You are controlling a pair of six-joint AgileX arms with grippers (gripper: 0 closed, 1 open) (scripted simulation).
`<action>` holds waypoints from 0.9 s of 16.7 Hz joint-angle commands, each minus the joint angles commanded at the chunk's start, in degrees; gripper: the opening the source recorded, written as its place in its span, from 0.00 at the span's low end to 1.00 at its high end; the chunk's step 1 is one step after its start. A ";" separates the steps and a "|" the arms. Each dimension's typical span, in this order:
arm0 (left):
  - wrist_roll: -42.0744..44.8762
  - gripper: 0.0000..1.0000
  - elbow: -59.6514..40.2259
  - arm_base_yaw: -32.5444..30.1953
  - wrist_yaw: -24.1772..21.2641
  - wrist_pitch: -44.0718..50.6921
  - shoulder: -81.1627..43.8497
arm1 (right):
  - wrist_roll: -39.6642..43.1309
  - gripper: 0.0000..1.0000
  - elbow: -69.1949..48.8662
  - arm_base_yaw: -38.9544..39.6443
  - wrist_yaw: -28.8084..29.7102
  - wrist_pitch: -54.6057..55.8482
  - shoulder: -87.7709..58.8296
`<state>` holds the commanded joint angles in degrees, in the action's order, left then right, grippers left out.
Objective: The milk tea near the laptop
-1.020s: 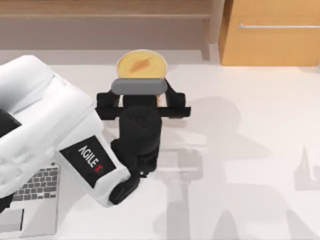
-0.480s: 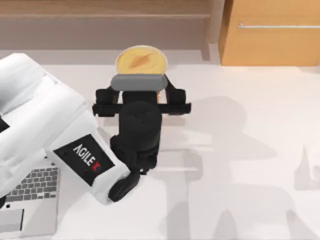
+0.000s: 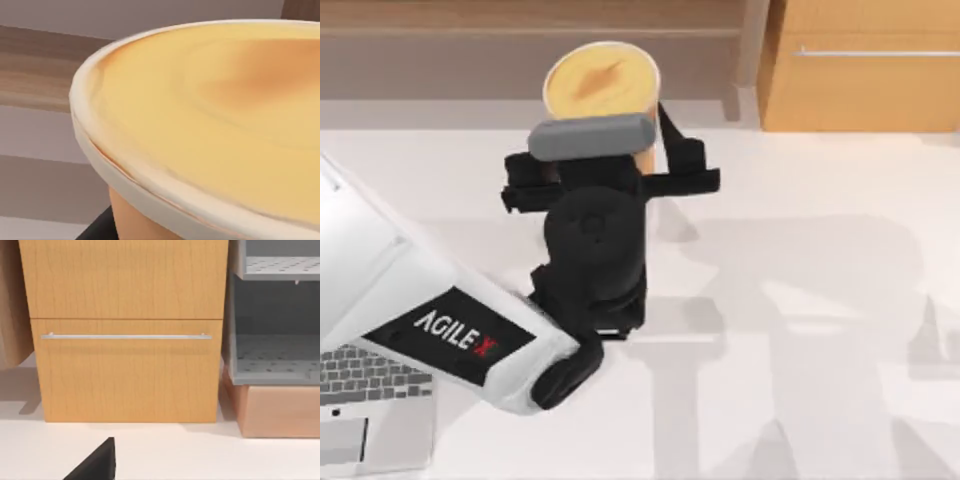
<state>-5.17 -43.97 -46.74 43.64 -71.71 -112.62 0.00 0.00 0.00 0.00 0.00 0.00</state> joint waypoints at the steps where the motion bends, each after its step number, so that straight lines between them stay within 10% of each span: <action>1: -0.24 0.00 1.37 -0.79 0.86 0.14 1.98 | 0.00 1.00 0.00 0.00 0.00 0.00 0.00; 15: -3.87 0.00 29.96 -12.79 14.14 5.36 28.01 | 0.00 1.00 0.00 0.00 0.00 0.00 0.00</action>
<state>-9.04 -14.01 -59.53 57.78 -66.35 -84.60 0.00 0.00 0.00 0.00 0.00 0.00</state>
